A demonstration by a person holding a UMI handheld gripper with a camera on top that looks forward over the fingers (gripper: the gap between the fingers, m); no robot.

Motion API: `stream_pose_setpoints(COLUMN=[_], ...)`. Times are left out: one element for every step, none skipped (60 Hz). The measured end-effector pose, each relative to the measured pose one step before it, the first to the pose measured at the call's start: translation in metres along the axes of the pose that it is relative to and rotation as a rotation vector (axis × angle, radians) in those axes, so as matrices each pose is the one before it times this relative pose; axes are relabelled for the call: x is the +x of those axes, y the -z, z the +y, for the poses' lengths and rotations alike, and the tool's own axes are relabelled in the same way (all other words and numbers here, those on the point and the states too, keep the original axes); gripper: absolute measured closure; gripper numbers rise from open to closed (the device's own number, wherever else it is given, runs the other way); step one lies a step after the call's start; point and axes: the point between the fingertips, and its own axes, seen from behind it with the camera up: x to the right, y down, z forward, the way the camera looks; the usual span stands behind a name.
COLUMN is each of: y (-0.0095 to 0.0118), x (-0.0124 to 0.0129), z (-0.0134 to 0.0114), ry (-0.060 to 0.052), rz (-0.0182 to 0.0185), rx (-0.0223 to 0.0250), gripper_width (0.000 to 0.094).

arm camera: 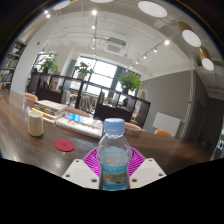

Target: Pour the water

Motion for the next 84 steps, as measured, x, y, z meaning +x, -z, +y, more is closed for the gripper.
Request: stream_pose_setpoints(y=[-0.00343,-0.00333,-0.00366,-0.00272,-0.00426,-0.00375,-0.00422,-0.00452,-0.00459,-0.00434,-0.00410,-0.00418,-0.00443,-0.00095,-0.00733,-0.00335,-0.00354,-0.00396,-0.00298,-0.00347,-0.00339,-0.00305,-0.00202,0.00028,-0.00285,-0.00192,-0.00216,-0.00192,-0.00219,-0.00211,-0.00505,-0.00070,-0.00131,-0.00151,-0.00198,-0.00208,-0.00183,-0.00154,-0.00622,0.00109,-0.00134,-0.00182,-0.00199,-0.00162,-0.00316,0.00006,-0.00156,-0.00129,-0.00082,-0.00122,-0.00247,-0.00099,-0.00086,-0.00115,-0.00064,-0.00055,-0.00064,-0.00057,0.00016,-0.00052,-0.00062,-0.00066,-0.00016,-0.00038,-0.00026,-0.00016,-0.00011,0.00142,-0.00011,0.00039,0.00013,0.00071,0.00034,-0.00074,0.00035,0.00020,0.00052,0.00055,0.00029,0.00033,0.00008,0.00003,0.00080,-0.00219], x=[-0.00341,-0.00399,-0.00407,-0.00472,-0.00510,-0.00455,-0.00425,-0.00405,-0.00384,-0.00370,-0.00307,-0.00304,-0.00356,0.00162,-0.00842,-0.00207,-0.00193,-0.00236,-0.00198,-0.00189,-0.00122,-0.00090,0.00265,0.00062,-0.00213,-0.00166,-0.00165,-0.00093,-0.00076,-0.00043,-0.00050,0.00025,-0.00043,-0.00051,-0.00102,-0.00142,-0.00116,-0.00112,-0.00250,0.00004,0.00011,0.00005,-0.00004,0.00003,-0.00193,0.00003,-0.00013,0.00036,0.00039,0.00053,-0.00143,0.00044,0.00003,-0.00042,-0.00067,-0.00112,-0.00141,-0.00172,-0.00121,-0.00134,0.00037,-0.00094,-0.00077,-0.00038,-0.00079,-0.00080,-0.00045,0.00059,0.00033,0.00059,0.00088,0.00204,0.00223,-0.00019,0.00307,0.00306,0.00308,0.00248,0.00261,0.00326,0.00441,0.00549,0.00475,0.00229], z=[-0.00489,-0.00592,-0.00656,-0.00707,-0.00492,-0.00732,-0.00799,-0.00765,-0.00692,-0.00699,-0.00728,-0.00720,-0.00672,-0.00575,-0.00737,-0.00942,-0.00936,-0.00894,-0.00758,-0.00656,-0.00684,-0.00713,-0.00489,-0.00894,-0.00697,-0.00674,-0.00642,-0.00637,-0.00599,-0.00595,-0.00276,-0.00482,-0.00532,-0.00571,-0.00556,-0.00543,-0.00478,-0.00401,-0.00362,-0.00845,-0.00503,-0.00448,-0.00417,-0.00332,-0.00165,-0.00115,-0.00340,-0.00373,-0.00324,-0.00307,-0.00131,-0.00101,-0.00132,-0.00097,-0.00140,-0.00144,-0.00159,-0.00111,-0.00125,-0.00138,-0.00191,-0.00085,-0.00071,-0.00069,-0.00001,0.00033,0.00009,-0.00147,-0.00020,-0.00016,-0.00027,0.00011,0.00027,0.00388,-0.00064,0.00088,0.00179,0.00735,0.00228,0.00355,0.00316,0.00204,0.00349,-0.00014], ry=[0.0315,0.0300,0.0301,0.0319,0.0356,0.0364,0.0352,0.0382,0.0431,0.0457,0.0433,0.0425,0.0442,0.0414,0.0364,0.0326,0.0319,0.0371,0.0420,0.0437,0.0424,0.0410,0.0372,0.0416,0.0386,0.0389,0.0388,0.0381,0.0371,0.0373,0.0358,0.0354,0.0356,0.0332,0.0308,0.0307,0.0317,0.0321,0.0317,0.0347,0.0332,0.0321,0.0320,0.0322,0.0330,0.0314,0.0315,0.0298,0.0293,0.0289,0.0281,0.0248,0.0218,0.0182,0.0166,0.0162,0.0162,0.0155,0.0146,0.0121,0.0095,0.0080,0.0065,0.0043,0.0012,-0.0022,-0.0049,-0.0061,-0.0076,-0.0072,-0.0084,-0.0087,-0.0103,-0.0119,-0.0187,-0.0231,-0.0291,-0.0309,-0.0427,-0.0466,-0.0480,-0.0510,-0.0545,-0.0621], rz=[-0.00065,0.00071,0.00042,-0.00151,0.00007,-0.00140,0.00059,0.00180,0.00228,0.00257,0.00368,0.00446,0.00286,-0.00333,0.01114,0.00717,0.00751,0.00594,0.00490,0.00605,0.00793,0.00837,0.00273,0.00416,0.00387,0.00324,0.00296,0.00327,0.00425,0.00506,0.00421,0.00485,0.00390,0.00330,0.00251,0.00165,0.00083,0.00165,0.00328,0.00175,0.00338,0.00536,0.00508,0.00482,0.00519,0.00486,0.00457,0.00558,0.00590,0.00569,0.00476,0.00340,0.00496,0.00411,0.00318,0.00047,-0.00140,-0.00181,-0.00086,0.00110,-0.00090,0.00103,0.00169,0.00158,0.00031,-0.00095,-0.00129,-0.00305,-0.00202,-0.00162,0.00094,0.00321,0.00515,0.00532,0.00437,0.00522,0.00333,0.00366,0.00010,0.00177,0.00322,0.00250,0.00151,-0.00263], rx=[-0.00232,-0.00066,0.00144,0.00153,0.00135,0.00304,0.00542,0.00444,0.00268,0.00246,0.00403,0.00426,0.00242,0.00653,0.00780,0.01316,0.01573,0.01404,0.00960,0.00624,0.00582,0.00686,0.01176,0.00664,0.00826,0.00794,0.00807,0.00769,0.00704,0.00679,0.01182,0.00755,0.00692,0.00970,0.01071,0.00880,0.00676,0.00636,0.01257,0.00538,0.00931,0.00942,0.00767,0.00532,0.00541,0.00654,0.00781,0.00973,0.00934,0.00766,0.00557,0.00493,0.00289,0.00293,0.00415,0.00464,0.00372,0.00256,0.00279,0.00404,0.00410,0.00366,0.00293,0.00228,0.00043,-0.00124,-0.00109,0.00066,-0.00160,-0.00084,0.00038,-0.00050,-0.00202,-0.00091,-0.00233,-0.00256,-0.00410,-0.00664,-0.00517,-0.00806,-0.00819,-0.00932,-0.01218,-0.01358], gripper_width=[0.0642,0.0647,0.0643,0.0645,0.0646,0.0646,0.0645,0.0649,0.0644,0.0642,0.0643,0.0644,0.0641,0.0644,0.0644,0.0643,0.0644,0.0643,0.0640,0.0642,0.0642,0.0641,0.0642,0.0642,0.0642,0.0642,0.0644,0.0643,0.0644,0.0646,0.0642,0.0644,0.0643,0.0640,0.0643,0.0645,0.0640,0.0642,0.0643,0.0639,0.0643,0.0644,0.0640,0.0641,0.0641,0.0641,0.0645,0.0646,0.0642,0.0644,0.0644,0.0644,0.0643,0.0644,0.0642,0.0645,0.0644,0.0642,0.0642,0.0643,0.0644,0.0645,0.0645,0.0645,0.0644,0.0647,0.0644,0.0644,0.0644,0.0642,0.0643,0.0642,0.0641,0.0641,0.0644,0.0642,0.0642,0.0646,0.0645,0.0645,0.0645,0.0644,0.0644,0.0648])
